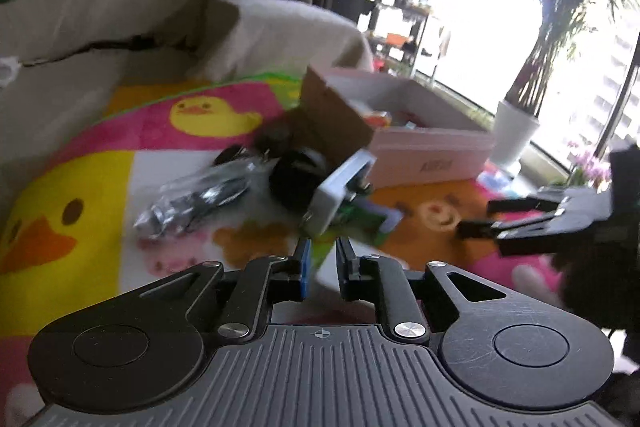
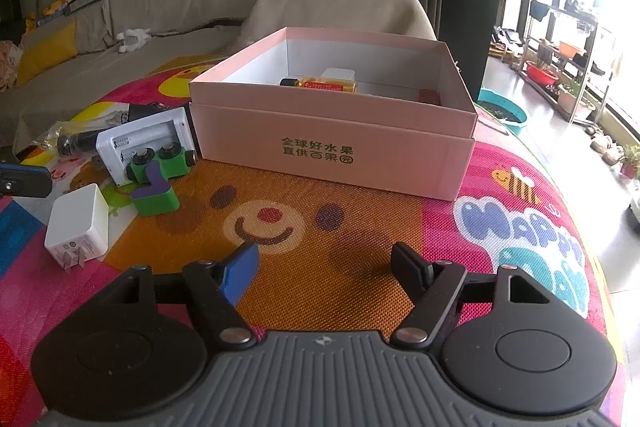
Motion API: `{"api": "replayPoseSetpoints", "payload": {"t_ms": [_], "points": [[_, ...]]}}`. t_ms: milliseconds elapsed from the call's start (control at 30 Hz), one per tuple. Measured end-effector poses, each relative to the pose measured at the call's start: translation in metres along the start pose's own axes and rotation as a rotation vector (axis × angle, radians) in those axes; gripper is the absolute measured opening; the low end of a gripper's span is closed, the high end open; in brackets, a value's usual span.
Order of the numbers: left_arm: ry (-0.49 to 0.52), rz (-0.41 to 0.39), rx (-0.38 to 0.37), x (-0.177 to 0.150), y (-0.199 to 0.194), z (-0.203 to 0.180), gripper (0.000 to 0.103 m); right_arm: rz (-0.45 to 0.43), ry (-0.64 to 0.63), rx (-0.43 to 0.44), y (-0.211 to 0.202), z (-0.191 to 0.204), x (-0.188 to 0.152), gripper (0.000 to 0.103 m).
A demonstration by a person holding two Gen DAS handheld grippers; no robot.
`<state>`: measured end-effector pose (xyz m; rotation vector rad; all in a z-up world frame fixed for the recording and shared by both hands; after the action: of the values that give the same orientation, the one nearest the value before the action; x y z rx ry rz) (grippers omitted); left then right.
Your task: Organize rigid objects
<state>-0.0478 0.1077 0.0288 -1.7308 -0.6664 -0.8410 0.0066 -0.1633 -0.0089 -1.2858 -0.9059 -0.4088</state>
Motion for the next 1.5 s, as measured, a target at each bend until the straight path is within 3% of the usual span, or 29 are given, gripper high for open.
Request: {"api": "replayPoseSetpoints", "payload": {"t_ms": [133, 233, 433, 733, 800, 867, 900, 967, 1033, 1100, 1300, 1367, 1400, 1433, 1500], "points": [[0.004, -0.007, 0.046, -0.004, -0.002, -0.009, 0.016, 0.002, 0.000, 0.004, -0.001, 0.003, 0.002, 0.074], [-0.006, 0.017, 0.084, -0.014, -0.003, -0.009, 0.016, 0.009, 0.003, 0.135, 0.001, 0.019, 0.010, 0.074], [-0.038, 0.045, 0.081, -0.033, -0.015, -0.002, 0.016, -0.015, -0.079, 0.247, 0.012, 0.071, 0.038, 0.074], [-0.143, 0.016, 0.068, -0.046, -0.016, 0.017, 0.016, -0.020, -0.169, 0.215, 0.038, 0.127, 0.065, 0.073], [-0.152, 0.017, 0.048, -0.049, -0.015, 0.017, 0.016, -0.025, -0.178, 0.179, 0.040, 0.130, 0.066, 0.063], [-0.153, 0.020, 0.030, -0.051, -0.014, 0.015, 0.016, -0.017, -0.191, 0.181, 0.034, 0.127, 0.062, 0.059], [-0.152, 0.020, 0.025, -0.051, -0.014, 0.014, 0.017, -0.010, -0.190, 0.193, 0.031, 0.123, 0.059, 0.043], [-0.153, 0.018, 0.014, -0.051, -0.014, 0.013, 0.016, 0.009, -0.202, 0.237, 0.020, 0.116, 0.052, 0.033], [-0.158, 0.013, 0.001, -0.049, -0.015, 0.011, 0.016, 0.029, -0.227, 0.233, 0.011, 0.111, 0.041, 0.016], [-0.157, 0.009, -0.010, -0.048, -0.015, 0.008, 0.016, 0.063, -0.242, 0.196, 0.006, 0.102, 0.029, 0.014], [-0.136, 0.010, -0.015, -0.043, -0.013, -0.001, 0.016, 0.044, -0.181, 0.108, -0.007, 0.066, 0.017, 0.016], [-0.136, 0.010, -0.015, -0.043, -0.012, -0.003, 0.016, 0.011, -0.184, 0.147, -0.014, 0.064, 0.020, 0.035], [-0.136, 0.011, -0.017, -0.042, -0.011, -0.004, 0.016, -0.003, -0.183, 0.163, -0.015, 0.064, 0.022, 0.055], [-0.135, 0.012, -0.020, -0.042, -0.011, -0.005, 0.016, -0.027, -0.180, 0.185, -0.017, 0.067, 0.026, 0.067], [-0.127, 0.013, -0.030, -0.042, -0.011, -0.008, 0.016, -0.057, -0.195, 0.213, -0.014, 0.073, 0.033, 0.068]]}}
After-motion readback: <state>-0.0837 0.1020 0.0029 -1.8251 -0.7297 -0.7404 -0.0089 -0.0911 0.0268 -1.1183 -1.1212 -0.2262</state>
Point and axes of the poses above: each gripper's, at about its wrist camera, not at the fingertips, and y roughly the way its jaws point, z to its left, x to its top, the point moved 3 cm from there along y, roughly the way its jaws point
